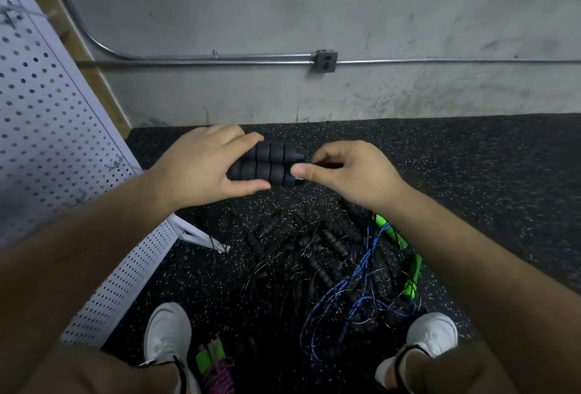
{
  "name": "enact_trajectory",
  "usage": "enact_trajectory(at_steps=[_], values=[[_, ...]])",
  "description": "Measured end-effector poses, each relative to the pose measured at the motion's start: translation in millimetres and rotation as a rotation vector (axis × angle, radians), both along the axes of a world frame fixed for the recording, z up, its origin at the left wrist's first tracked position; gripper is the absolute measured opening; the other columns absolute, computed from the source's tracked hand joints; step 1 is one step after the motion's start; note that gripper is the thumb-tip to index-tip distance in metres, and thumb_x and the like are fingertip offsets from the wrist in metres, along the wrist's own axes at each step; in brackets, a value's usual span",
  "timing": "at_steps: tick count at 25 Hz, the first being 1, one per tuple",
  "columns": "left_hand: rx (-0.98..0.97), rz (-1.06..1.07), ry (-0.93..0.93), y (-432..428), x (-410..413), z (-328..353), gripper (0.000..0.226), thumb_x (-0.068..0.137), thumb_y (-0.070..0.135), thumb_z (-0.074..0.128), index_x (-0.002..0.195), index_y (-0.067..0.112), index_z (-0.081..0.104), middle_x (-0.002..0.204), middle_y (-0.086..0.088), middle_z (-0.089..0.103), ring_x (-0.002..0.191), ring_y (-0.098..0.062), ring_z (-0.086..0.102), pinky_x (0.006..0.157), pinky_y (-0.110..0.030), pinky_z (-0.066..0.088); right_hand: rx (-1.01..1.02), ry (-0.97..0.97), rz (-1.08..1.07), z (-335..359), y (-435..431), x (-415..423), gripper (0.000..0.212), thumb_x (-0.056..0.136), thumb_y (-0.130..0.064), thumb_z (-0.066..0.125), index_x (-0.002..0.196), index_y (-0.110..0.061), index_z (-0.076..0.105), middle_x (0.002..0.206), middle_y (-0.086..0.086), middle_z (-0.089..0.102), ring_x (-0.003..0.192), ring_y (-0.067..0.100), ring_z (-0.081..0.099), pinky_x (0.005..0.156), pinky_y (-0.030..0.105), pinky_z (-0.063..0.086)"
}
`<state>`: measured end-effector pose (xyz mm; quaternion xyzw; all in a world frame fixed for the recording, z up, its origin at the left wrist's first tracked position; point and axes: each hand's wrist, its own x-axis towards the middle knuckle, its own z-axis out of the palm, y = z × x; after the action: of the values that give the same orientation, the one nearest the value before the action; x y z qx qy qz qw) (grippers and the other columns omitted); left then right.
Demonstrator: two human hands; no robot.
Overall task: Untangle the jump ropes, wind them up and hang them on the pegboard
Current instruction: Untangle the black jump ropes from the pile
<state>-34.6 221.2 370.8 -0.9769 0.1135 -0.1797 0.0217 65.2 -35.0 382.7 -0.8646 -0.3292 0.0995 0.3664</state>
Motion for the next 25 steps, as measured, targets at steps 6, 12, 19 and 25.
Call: enact_trajectory(at_steps=[6, 12, 19, 25], values=[[0.09, 0.011, 0.005, -21, 8, -14, 0.089, 0.085, 0.082, 0.035, 0.139, 0.013, 0.054, 0.112, -0.004, 0.064, 0.097, -0.027, 0.063, 0.083, -0.042, 0.053, -0.05, 0.077, -0.039, -15, -4, -4, 0.029, 0.083, -0.05, 0.076, 0.081, -0.022, 0.068, 0.073, -0.007, 0.066, 0.063, 0.007, 0.06, 0.058, 0.026, 0.045], [0.103, 0.04, 0.063, -29, 14, -19, 0.095, 0.083, 0.082, 0.032, 0.145, 0.012, 0.048, 0.117, -0.006, 0.063, 0.102, -0.028, 0.062, 0.088, -0.044, 0.052, -0.179, -0.201, -0.111, -14, 0, -14, 0.03, 0.086, -0.044, 0.073, 0.085, -0.018, 0.057, 0.083, -0.005, 0.063, 0.074, 0.016, 0.059, 0.059, 0.032, 0.046], [0.114, 0.008, 0.061, -19, 16, -26, 0.098, 0.082, 0.09, 0.031, 0.14, 0.013, 0.051, 0.11, -0.003, 0.063, 0.096, -0.026, 0.063, 0.081, -0.042, 0.055, -0.21, -0.472, 0.065, -4, 0, -16, 0.019, 0.09, -0.041, 0.064, 0.093, -0.023, 0.057, 0.077, -0.012, 0.05, 0.072, 0.014, 0.052, 0.056, 0.029, 0.034], [0.012, -0.056, 0.04, -17, 7, -25, 0.084, 0.084, 0.083, 0.038, 0.132, 0.017, 0.057, 0.103, 0.004, 0.063, 0.093, -0.02, 0.062, 0.081, -0.039, 0.054, -0.053, -0.492, 0.297, 7, -23, 15, 0.024, 0.099, -0.026, 0.056, 0.118, -0.025, 0.071, 0.087, -0.025, 0.051, 0.075, -0.006, 0.05, 0.066, 0.015, 0.039]])
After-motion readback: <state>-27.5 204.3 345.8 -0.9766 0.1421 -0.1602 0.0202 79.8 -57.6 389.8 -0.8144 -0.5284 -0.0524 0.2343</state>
